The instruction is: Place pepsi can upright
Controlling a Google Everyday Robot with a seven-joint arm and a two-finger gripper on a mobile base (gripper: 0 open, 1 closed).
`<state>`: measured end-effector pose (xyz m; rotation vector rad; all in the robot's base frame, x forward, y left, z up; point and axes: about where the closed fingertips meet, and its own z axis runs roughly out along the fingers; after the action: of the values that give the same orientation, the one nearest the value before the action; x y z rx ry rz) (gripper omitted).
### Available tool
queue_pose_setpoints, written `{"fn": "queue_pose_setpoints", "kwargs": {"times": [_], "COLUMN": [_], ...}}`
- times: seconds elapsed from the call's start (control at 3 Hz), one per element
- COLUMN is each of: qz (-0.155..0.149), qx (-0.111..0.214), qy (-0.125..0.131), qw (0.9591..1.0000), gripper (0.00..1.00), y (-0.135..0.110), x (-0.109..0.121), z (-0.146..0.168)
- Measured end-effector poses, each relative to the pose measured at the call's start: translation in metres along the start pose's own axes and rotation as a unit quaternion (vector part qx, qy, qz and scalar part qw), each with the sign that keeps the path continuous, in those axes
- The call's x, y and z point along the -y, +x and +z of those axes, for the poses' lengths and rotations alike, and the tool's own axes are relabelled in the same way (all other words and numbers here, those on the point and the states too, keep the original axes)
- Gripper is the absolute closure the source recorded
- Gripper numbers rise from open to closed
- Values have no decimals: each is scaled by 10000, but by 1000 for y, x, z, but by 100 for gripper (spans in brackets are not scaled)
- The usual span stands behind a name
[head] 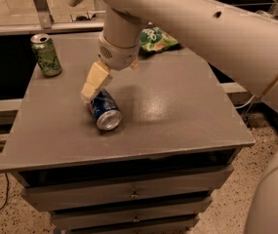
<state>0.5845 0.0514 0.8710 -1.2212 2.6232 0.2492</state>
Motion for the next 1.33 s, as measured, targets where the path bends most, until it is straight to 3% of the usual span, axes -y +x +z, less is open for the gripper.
{"fn": "queue_pose_setpoints", "kwargs": {"times": [0.33,1.0,1.33], "qz": [483,1240,1407], "qx": [-4,-223,-280], "qy": [-98,86,207], "qw": [9988,9920,9894], "gripper": [0,0,14], "y": [-7,5,8], "x": [0,-6,-12], "z": [1,20,27]}}
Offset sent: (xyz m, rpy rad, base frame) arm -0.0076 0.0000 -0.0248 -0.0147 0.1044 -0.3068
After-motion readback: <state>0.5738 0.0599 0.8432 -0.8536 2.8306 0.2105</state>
